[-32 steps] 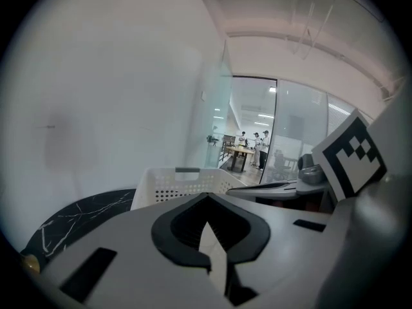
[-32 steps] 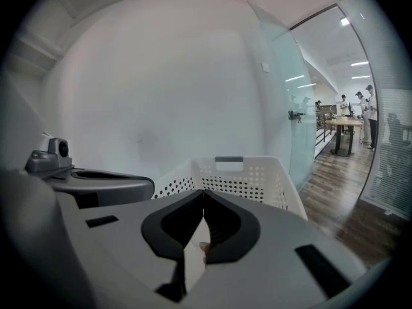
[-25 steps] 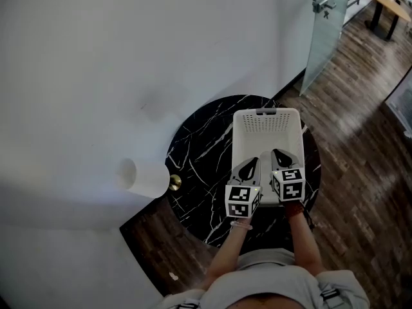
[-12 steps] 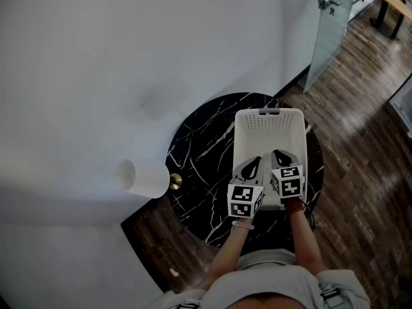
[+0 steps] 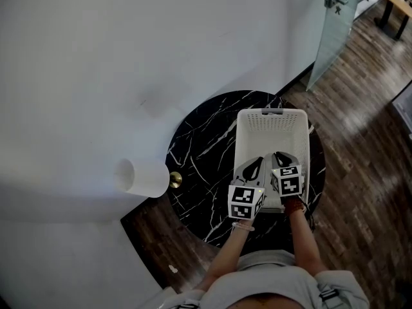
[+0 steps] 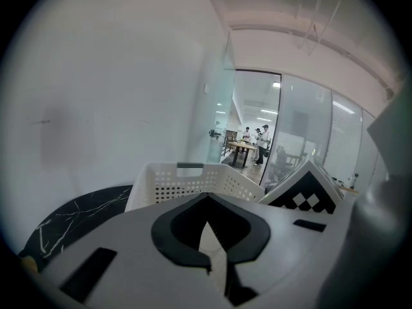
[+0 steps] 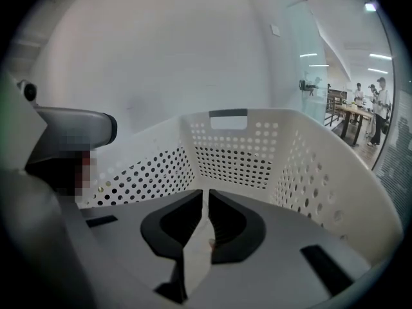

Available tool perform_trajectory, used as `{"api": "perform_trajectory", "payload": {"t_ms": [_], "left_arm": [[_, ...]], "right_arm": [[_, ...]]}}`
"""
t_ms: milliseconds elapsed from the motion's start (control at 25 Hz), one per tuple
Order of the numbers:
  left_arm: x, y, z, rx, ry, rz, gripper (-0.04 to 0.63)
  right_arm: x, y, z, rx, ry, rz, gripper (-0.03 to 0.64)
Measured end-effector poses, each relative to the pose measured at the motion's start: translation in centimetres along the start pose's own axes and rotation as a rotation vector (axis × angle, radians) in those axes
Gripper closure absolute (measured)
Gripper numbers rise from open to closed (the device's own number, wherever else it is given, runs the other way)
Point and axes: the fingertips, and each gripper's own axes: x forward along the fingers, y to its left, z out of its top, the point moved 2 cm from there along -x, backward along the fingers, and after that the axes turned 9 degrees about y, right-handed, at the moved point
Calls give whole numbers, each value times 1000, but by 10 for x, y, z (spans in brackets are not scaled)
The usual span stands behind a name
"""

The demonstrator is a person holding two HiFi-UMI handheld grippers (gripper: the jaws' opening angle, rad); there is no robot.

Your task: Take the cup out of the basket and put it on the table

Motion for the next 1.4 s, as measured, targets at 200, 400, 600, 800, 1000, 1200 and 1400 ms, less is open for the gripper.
{"api": "perform_trajectory", "payload": {"t_ms": [200,400,600,800,1000,1200,1400], "left_arm": [[3,0,1,-2,2,-3,589],[2,1,2,-13,-5,-7,589],[2,2,2,-18,-9,-6,589],[2,2,3,-22,-18,-6,589],[2,3,2,-26,-18,-8,589],[1,3,4,-31,-29,-13,589],[-1,1,3,-32,-30,-16,589]], "right_arm": [[9,0,-4,-11,45,8,514],[16,4,-10,-22,111,35,506],[27,4,-15,-50,182,39,497],[35,2,-18,-59,228,40,497],[43,-2,-24,-32,293,76,497],[47,-3,-34,-10,396,79,497],[41,-15,-57,-48,506,-54,553]]}}
